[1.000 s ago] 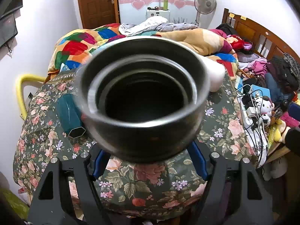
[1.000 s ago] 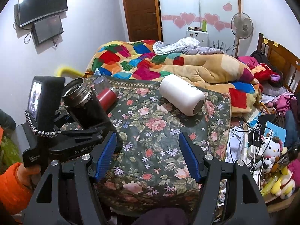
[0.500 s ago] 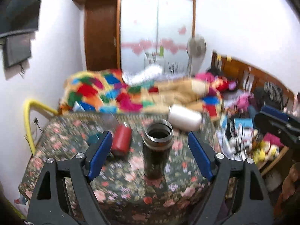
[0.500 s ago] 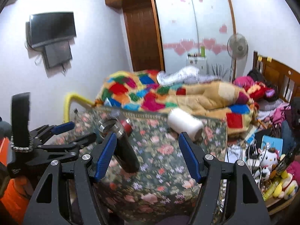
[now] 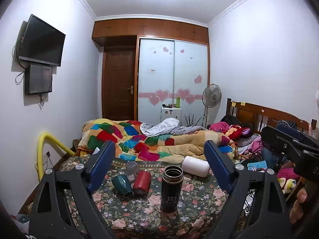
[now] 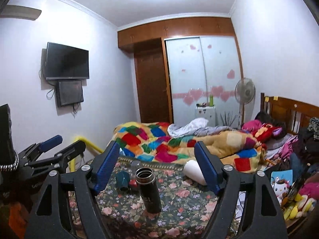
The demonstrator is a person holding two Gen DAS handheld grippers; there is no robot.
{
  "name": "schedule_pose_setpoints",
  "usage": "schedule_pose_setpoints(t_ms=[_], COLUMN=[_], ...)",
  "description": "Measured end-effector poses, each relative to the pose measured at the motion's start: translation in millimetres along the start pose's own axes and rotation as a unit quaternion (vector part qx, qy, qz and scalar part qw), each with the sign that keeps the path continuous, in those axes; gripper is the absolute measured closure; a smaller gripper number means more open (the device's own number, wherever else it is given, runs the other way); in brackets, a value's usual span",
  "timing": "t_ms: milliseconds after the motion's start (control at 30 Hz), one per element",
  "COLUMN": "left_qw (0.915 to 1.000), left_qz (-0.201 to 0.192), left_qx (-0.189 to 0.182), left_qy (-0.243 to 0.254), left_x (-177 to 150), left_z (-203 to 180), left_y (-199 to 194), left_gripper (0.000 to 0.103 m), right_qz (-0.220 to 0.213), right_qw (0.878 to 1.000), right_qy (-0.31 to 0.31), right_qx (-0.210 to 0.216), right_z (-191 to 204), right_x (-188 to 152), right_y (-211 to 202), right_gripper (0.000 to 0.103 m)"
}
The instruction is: Flip cup upright
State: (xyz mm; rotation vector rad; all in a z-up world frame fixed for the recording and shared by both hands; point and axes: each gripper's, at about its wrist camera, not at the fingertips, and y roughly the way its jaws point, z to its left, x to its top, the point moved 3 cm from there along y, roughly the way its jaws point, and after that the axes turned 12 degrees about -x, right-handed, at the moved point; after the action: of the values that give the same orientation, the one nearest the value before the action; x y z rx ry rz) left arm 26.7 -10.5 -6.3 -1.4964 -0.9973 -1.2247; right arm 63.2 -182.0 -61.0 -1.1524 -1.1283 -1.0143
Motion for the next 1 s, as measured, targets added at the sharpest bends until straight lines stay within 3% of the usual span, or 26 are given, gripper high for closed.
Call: schedule_pose_setpoints(t_ms=[167, 300, 1000], left_qw=[1.0, 1.0, 1.0], left_qz=[-0.005, -0.006, -0.006], left_qx=[-0.002, -0.002, -0.003], left_qy=[0.0, -0.001, -0.001], left_x=[-5.6, -8.7, -10.9], left_z=[-3.2, -6.7, -9.7], left_y=[-9.4, -14.3, -17.2], left_gripper=[0.002, 0.0, 0.0], right_qz=[-0.005, -0.015, -0.005], right_qw=[1.0, 0.999, 0.999], right_qy=[-0.005, -0.003, -0.012], right_qx=[-0.017, -0.037, -0.038], right_z=[2.2, -0.6, -0.9], right_x=[-2.4, -5.3, -12.7], right_y=[-5.5, -10.3, -17.9], right_gripper=[0.015, 0.0, 0.0])
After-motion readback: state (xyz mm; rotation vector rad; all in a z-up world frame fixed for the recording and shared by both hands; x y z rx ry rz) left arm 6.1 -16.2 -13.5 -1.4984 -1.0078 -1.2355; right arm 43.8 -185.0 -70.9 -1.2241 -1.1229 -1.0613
